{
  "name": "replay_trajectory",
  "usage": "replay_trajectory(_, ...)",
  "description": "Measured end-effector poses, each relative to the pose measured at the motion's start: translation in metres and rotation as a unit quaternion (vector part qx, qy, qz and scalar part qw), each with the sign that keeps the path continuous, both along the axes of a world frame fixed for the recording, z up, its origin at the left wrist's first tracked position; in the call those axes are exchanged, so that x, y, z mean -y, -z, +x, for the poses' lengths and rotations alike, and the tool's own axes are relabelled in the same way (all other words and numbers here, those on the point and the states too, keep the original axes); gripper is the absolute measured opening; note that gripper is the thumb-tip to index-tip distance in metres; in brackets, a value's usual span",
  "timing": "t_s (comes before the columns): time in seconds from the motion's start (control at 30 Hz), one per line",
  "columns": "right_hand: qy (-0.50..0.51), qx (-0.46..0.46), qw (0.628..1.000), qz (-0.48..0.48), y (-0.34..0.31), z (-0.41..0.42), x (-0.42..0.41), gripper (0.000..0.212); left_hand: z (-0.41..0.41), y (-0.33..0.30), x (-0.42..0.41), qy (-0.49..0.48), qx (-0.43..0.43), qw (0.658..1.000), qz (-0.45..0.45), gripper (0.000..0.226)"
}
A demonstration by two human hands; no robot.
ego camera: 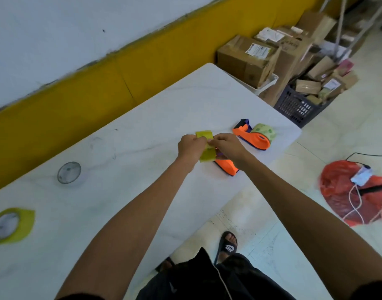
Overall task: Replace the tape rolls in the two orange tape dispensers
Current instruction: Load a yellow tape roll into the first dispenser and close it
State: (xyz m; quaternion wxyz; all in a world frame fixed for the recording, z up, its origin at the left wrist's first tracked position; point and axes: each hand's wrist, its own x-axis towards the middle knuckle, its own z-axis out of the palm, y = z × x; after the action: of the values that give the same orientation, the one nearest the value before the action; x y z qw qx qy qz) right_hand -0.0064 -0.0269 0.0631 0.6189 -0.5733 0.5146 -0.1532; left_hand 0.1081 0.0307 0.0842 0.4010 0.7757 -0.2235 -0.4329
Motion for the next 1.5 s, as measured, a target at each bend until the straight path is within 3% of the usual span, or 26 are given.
replay_trajectory(0.2, -0.06, 0.007, 0.998, -0.019, -0.008, -0.029, 0.035, 0.019, -0.039, -0.006, 0.026, -0.059, 0.032, 0.998, -0.003, 0.022)
replay_trajectory(0.3, -0.084, 0.005, 0.996, -0.017, -0.009, -0.032, 0.05, 0.019, -0.044, -0.006, 0.035, -0.076, 0.029, 0.997, -0.007, 0.017)
replay_trajectory(0.77, -0.102, -0.027, 0.994, -0.002, 0.004, -0.023, 0.135, 0.02, -0.04, 0.011, 0.114, -0.105, -0.006, 0.994, -0.002, 0.015)
replay_trajectory(1.0, -0.144, -0.043, 0.988, 0.024, 0.019, 0.001, 0.164, 0.013, -0.022, 0.023, 0.129, -0.126, -0.026, 0.992, 0.001, 0.037)
replay_trajectory(1.5, -0.255, -0.046, 0.959, 0.115, 0.021, 0.014, 0.194, 0.009, -0.042, 0.024, 0.142, -0.276, -0.026, 0.96, 0.027, 0.033)
